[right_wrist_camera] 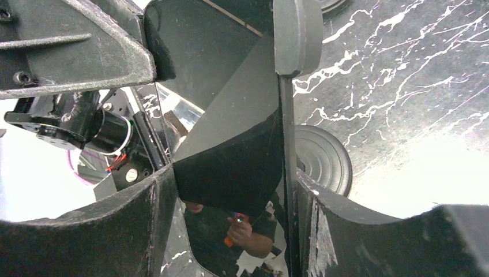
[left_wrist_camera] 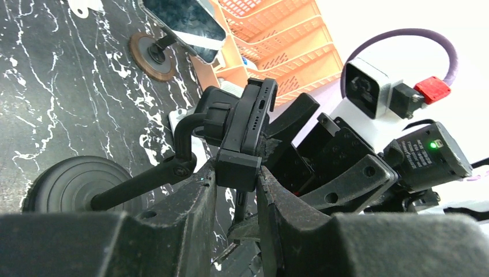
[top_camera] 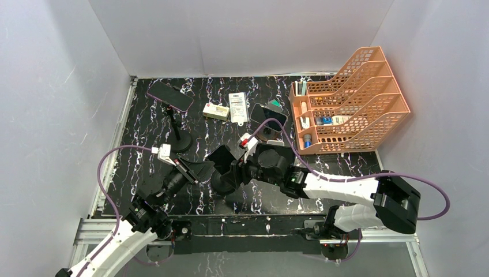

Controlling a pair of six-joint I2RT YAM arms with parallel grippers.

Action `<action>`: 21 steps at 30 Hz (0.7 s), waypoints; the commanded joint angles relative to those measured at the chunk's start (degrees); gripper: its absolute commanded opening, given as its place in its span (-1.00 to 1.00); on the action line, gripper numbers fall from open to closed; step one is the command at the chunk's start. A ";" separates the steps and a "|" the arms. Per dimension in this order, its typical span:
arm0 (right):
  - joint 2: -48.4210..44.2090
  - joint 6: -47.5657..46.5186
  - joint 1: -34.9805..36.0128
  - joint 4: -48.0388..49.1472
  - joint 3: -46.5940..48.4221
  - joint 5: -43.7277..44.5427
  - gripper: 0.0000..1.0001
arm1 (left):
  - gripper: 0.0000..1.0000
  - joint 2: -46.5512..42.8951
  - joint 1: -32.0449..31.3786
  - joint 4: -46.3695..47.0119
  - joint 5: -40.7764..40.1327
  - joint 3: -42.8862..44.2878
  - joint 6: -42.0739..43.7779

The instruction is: Remove the phone from the phone stand

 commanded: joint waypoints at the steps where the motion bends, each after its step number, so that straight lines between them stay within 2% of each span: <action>1: 1.26 -3.85 -1.01 -2.44 4.29 8.22 -0.32 | -1.00 3.23 0.15 -7.08 -0.67 0.83 1.43; 3: 1.28 -4.19 -0.75 -2.95 4.61 8.96 -0.08 | -1.00 3.20 0.15 -7.37 -1.05 1.39 1.32; 16: 2.75 -5.87 0.02 -4.29 6.90 8.36 0.49 | -1.00 3.30 0.15 -8.40 -1.48 3.11 1.40; 21: 2.69 -5.60 0.10 -4.65 6.83 7.70 0.90 | -1.00 2.81 0.15 -8.83 -1.45 3.33 1.38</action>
